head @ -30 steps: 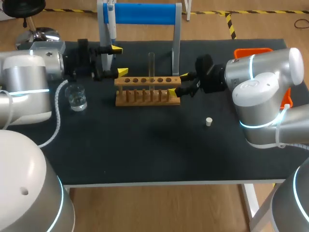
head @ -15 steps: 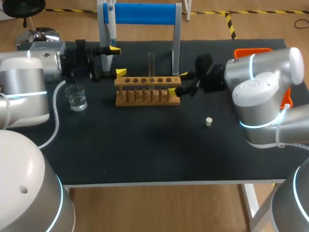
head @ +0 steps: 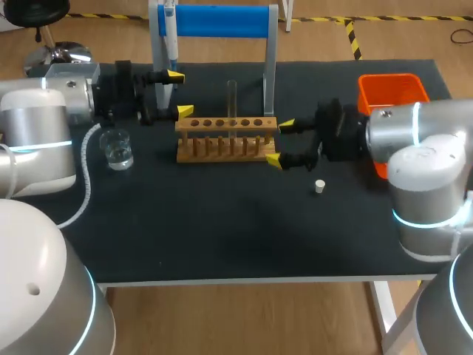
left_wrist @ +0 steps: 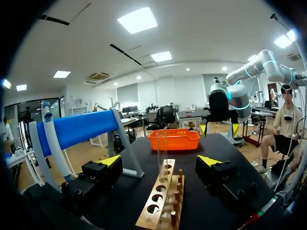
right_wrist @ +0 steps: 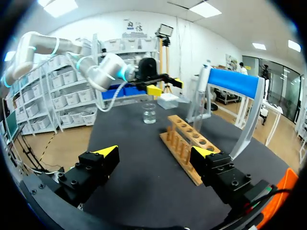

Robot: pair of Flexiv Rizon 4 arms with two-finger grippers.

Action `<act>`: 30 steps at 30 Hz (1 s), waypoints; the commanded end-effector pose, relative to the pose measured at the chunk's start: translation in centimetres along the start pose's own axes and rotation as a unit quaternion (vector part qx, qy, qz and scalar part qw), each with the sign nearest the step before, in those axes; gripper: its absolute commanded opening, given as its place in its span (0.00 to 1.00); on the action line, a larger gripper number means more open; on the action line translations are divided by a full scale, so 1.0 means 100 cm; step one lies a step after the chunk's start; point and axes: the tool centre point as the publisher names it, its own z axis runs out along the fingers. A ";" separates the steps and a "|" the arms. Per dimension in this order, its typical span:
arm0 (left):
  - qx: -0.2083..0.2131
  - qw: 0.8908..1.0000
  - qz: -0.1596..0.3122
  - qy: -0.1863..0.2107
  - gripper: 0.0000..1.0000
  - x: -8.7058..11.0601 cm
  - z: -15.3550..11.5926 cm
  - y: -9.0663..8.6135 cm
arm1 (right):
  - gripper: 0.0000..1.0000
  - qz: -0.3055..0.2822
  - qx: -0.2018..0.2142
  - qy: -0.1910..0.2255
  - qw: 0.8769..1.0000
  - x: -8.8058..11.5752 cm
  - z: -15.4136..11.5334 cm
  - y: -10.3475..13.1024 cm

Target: Invert the test tube, pick up the pipette, mount the tip to pipette, aspirate from beaker and dispense into the tube, eject the tip, return the pipette, and cap with the stopper.

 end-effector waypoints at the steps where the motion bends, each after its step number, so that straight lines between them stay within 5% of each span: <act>1: -0.002 1.000 -0.001 0.001 1.00 0.000 0.000 -0.001 | 1.00 -0.004 -0.090 0.027 0.996 0.000 -0.043 -0.009; 19: -0.002 1.000 -0.001 0.001 1.00 0.000 0.000 -0.001 | 1.00 -0.034 -0.153 0.099 0.983 0.022 -0.055 -0.023; 30: -0.002 1.000 -0.001 0.001 1.00 0.000 0.000 -0.001 | 1.00 -0.047 -0.153 0.122 0.979 0.034 -0.060 -0.027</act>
